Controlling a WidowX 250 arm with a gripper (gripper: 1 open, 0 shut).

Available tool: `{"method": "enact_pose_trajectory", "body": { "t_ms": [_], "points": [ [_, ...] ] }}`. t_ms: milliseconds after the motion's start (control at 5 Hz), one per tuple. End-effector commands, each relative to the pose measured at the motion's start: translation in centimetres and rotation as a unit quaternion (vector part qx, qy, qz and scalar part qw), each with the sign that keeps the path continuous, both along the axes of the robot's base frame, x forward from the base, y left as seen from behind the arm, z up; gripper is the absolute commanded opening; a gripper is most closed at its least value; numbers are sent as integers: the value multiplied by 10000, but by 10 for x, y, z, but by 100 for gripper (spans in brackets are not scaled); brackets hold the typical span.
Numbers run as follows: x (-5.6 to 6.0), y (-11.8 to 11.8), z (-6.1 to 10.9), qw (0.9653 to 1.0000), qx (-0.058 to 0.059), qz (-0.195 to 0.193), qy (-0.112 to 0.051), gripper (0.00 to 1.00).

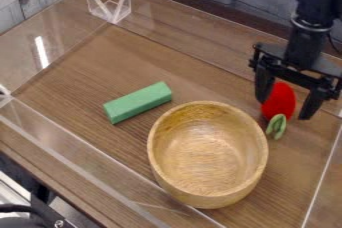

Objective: Move the red fruit to the left

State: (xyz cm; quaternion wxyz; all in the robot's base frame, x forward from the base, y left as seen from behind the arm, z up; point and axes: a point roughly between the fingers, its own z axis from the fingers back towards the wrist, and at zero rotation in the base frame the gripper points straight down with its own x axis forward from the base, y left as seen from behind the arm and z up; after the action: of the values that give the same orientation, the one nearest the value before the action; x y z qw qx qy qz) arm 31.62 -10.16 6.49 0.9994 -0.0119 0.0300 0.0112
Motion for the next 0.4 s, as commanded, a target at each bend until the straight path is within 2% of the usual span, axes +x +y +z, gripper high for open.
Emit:
{"method": "enact_pose_trajectory", "body": {
  "t_ms": [0, 200],
  "points": [
    [17, -1, 11, 9994, -46, 67, -337, 100],
    [24, 2, 6, 9992, -11, 125, -373, 100]
  ]
}}
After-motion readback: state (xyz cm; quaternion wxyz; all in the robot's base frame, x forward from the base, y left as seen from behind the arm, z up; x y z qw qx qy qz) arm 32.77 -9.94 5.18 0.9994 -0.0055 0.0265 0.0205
